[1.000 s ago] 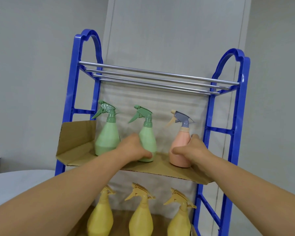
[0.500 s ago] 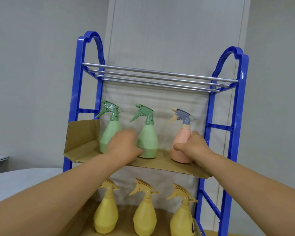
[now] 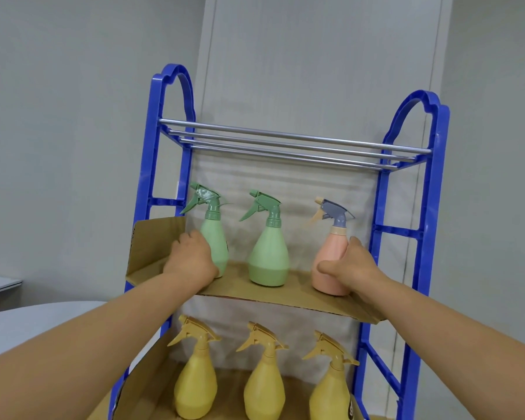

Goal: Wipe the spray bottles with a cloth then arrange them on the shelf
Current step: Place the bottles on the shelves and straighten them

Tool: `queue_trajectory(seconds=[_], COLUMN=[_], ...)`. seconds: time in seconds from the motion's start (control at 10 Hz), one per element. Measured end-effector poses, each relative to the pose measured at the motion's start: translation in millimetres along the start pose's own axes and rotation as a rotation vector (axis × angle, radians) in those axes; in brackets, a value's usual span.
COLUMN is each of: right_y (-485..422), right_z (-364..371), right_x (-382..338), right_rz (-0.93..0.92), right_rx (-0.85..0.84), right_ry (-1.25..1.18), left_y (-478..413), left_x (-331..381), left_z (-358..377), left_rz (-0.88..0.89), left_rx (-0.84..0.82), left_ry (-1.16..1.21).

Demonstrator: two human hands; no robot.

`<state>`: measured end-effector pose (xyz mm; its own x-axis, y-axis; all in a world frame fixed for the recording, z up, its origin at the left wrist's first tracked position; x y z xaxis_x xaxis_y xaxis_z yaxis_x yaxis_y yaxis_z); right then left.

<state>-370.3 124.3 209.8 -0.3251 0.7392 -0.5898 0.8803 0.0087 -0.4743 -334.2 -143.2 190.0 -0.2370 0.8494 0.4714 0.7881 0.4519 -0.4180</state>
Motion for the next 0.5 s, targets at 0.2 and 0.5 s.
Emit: queue_trajectory(seconds=[0.2, 0.5], right_y=[-2, 9], right_z=[0, -9], right_x=[3, 8], right_rz=[-0.015, -0.109], right_rx=[0.0, -0.015], right_ry=[-0.006, -0.008], left_y=[-1, 9], left_x=[1, -10], left_z=[-1, -8], left_rz=[-0.001, 0.027], left_rx=[-0.013, 0.014], left_ry=[0.009, 0.033])
Point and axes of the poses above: each hand's wrist, its own y-axis away from the middle knuckle, its own z-axis out of the palm, x = y × z, the point moved 2 cm from there along -y, towards the middle knuckle, and after that the axes turned 8 degrees about -z, right-handed, at the moved point
